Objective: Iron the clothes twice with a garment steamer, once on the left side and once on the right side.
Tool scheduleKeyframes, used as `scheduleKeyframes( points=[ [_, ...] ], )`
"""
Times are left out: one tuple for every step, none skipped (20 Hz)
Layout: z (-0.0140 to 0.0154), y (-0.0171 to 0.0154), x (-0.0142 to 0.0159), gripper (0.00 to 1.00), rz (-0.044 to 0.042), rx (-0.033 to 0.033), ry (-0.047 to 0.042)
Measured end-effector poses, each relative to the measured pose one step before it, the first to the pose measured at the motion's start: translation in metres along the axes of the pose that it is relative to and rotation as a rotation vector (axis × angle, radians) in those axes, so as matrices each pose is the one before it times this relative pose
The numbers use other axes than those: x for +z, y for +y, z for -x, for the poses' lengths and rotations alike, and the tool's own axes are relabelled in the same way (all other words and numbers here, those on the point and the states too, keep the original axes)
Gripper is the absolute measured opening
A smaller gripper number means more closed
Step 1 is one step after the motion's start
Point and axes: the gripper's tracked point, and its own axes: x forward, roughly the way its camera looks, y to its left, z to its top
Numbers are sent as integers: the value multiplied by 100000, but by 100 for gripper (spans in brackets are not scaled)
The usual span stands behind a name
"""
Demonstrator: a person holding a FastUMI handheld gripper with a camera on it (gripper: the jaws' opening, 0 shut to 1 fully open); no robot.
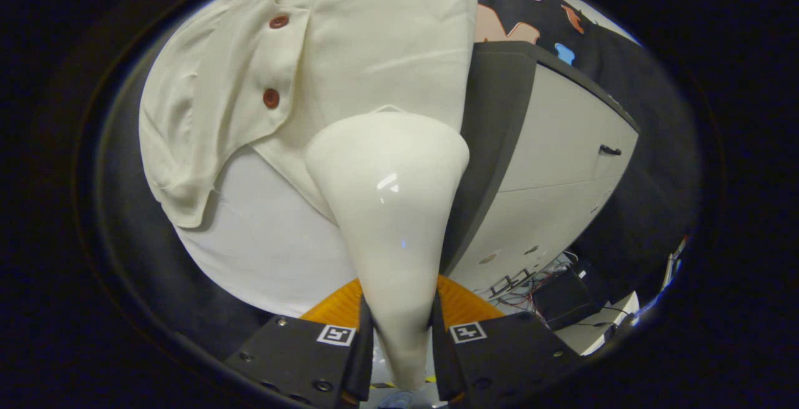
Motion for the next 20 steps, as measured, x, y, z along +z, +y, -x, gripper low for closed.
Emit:
scheduleKeyframes(
  points=[
    [-146, -8, -737, 41, 611, -4, 1281],
    [-156, 98, -786, 41, 570, 74, 1248],
    [-118, 24, -896, 41, 982, 202, 1784],
    [33, 125, -892, 41, 614, 359, 1663],
    [8, 37, -803, 41, 613, 556, 1539],
    [420, 169, -737, 41, 231, 657, 486],
    [513, 163, -629, 41, 215, 629, 34],
    [814, 72, -498, 41, 398, 813, -503],
    [921, 13, -554, 41, 465, 579, -144],
    [1127, 59, -357, 41, 825, 839, -1042],
    [1149, -19, -180, 41, 194, 753, -1797],
    [1365, 22, -86, 41, -162, 688, -1793],
    [1400, 12, -217, 41, 142, 668, -1716],
    [1461, -187, -40, 41, 184, 217, -1498],
    [1254, -210, 10, 41, 239, 385, -1483],
    [1419, -294, 25, 41, -80, -150, -1343],
    [1475, -391, 96, 41, 236, 14, -1577],
    [1368, -220, 414, 41, -216, 731, -2366],
    [1372, -337, 297, 41, -72, 533, -1685],
    [1300, -283, 660, 41, -249, 849, -3001]
  ],
)
